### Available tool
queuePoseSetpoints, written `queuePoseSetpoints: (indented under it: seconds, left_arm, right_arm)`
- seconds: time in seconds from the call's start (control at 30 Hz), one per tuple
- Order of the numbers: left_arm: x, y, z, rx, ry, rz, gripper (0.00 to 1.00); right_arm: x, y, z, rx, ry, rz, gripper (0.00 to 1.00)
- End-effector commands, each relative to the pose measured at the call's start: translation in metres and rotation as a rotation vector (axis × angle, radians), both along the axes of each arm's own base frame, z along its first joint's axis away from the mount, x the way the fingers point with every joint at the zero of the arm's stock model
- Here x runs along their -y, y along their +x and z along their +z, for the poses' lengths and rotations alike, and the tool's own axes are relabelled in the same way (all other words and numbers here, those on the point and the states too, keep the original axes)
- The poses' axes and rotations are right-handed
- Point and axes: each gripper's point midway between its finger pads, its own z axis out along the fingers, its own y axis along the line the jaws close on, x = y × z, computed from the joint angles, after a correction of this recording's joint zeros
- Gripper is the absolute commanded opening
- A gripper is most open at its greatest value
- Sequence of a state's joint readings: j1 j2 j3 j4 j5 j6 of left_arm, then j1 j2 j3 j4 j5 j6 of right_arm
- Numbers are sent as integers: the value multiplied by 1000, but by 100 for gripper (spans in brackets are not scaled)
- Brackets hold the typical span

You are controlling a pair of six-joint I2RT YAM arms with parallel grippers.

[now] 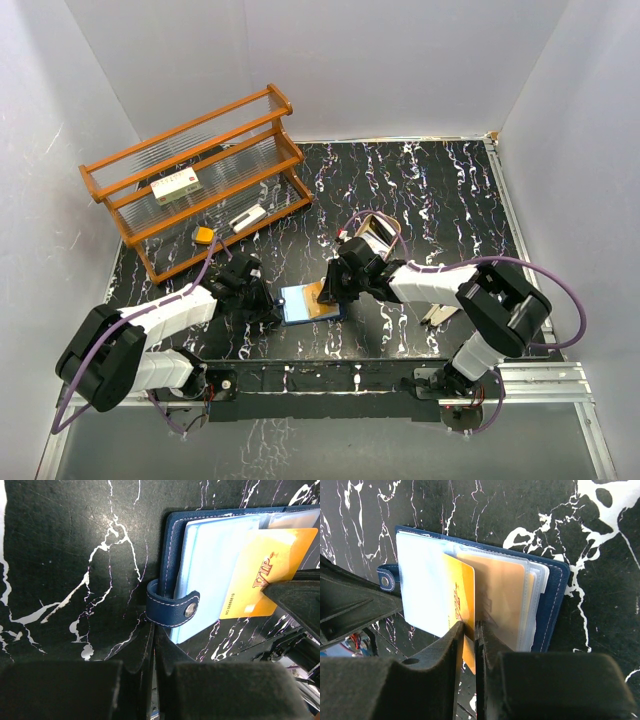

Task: Put the credit cards into the card holder
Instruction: Insert the credit card into the card holder.

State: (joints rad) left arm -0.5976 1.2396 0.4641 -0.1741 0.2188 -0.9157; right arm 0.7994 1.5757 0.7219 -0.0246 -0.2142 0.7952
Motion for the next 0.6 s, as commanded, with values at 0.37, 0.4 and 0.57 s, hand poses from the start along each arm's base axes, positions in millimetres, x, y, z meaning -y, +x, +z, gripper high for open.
queuePoseSetpoints:
  seconds: [0.37, 0.4, 0.57]
  left_arm:
    - [-2, -12, -9, -52, -4, 8, 0]
    - [-1, -12, -9, -55, -12, 9, 0]
    - [0, -14, -10, -60, -29, 16, 0]
  right_arm:
    - [-4, 2, -7, -5, 11, -23, 14]
    - [-3, 3, -6, -1, 12, -33, 14]
    - [-5, 4, -7, 1, 27, -46, 13]
